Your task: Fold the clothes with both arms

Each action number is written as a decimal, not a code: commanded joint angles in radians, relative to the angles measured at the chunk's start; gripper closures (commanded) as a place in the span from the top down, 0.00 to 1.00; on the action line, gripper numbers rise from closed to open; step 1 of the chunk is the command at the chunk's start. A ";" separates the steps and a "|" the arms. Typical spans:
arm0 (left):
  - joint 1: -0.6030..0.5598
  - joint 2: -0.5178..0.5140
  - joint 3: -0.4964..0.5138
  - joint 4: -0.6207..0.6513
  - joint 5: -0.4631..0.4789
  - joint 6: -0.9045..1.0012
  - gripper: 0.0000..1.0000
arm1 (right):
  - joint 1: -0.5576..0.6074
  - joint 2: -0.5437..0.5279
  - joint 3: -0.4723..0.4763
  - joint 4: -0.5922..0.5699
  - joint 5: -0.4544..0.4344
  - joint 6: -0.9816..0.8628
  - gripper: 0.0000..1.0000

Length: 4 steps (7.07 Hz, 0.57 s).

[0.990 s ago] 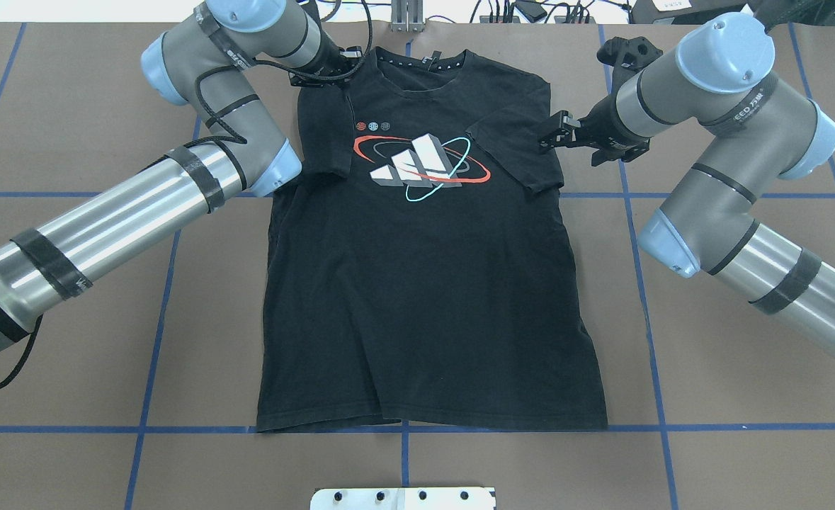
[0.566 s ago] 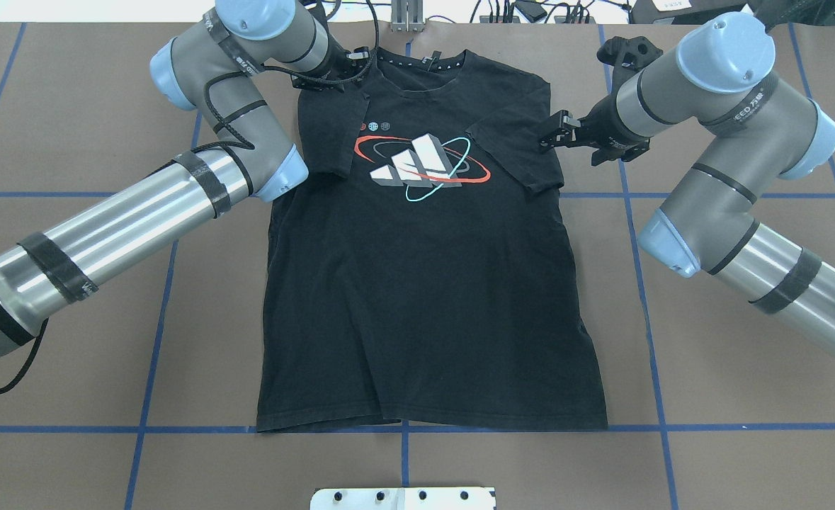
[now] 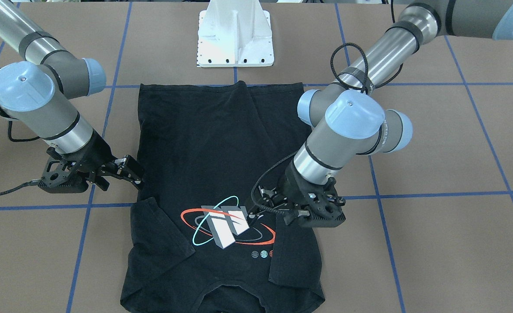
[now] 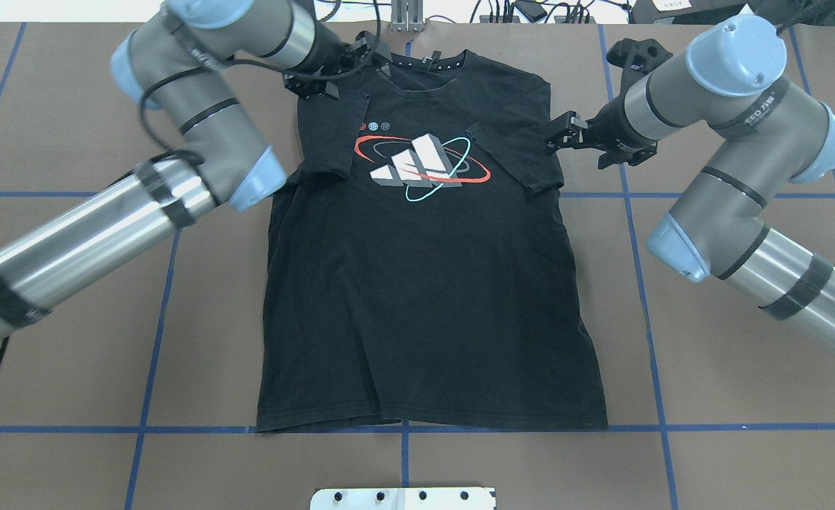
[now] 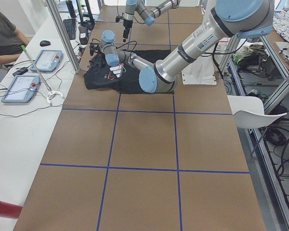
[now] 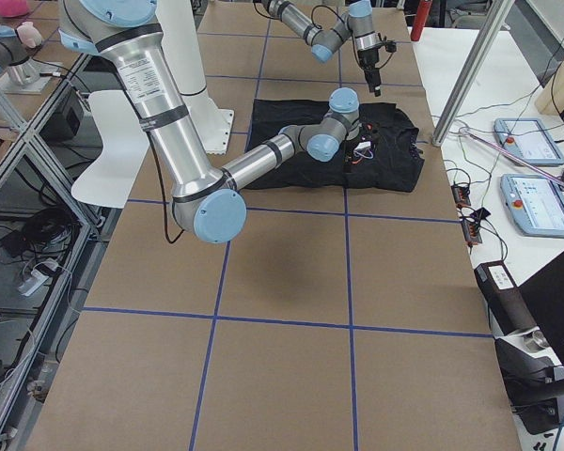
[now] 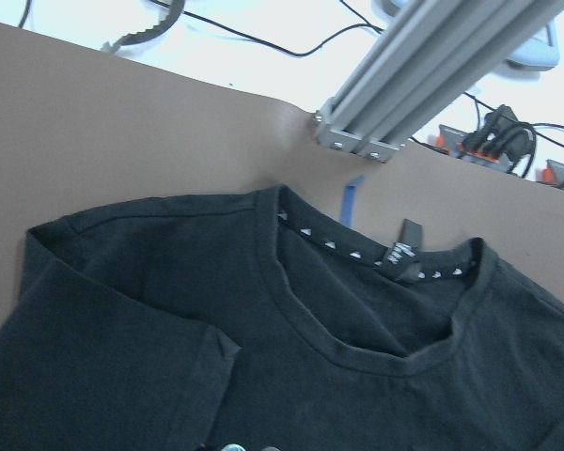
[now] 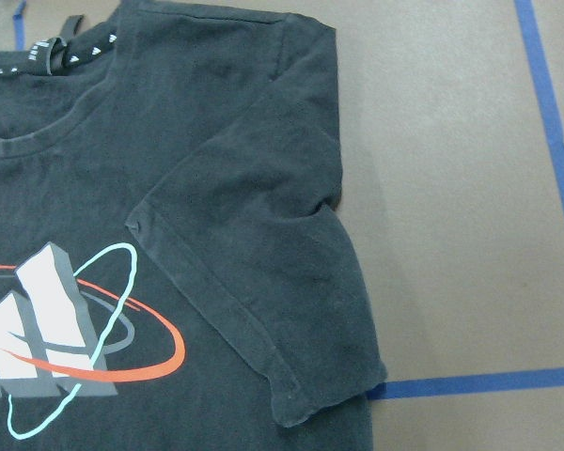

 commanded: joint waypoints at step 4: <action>0.000 0.358 -0.444 0.004 -0.009 -0.008 0.99 | -0.209 -0.291 0.307 -0.003 -0.204 0.574 0.99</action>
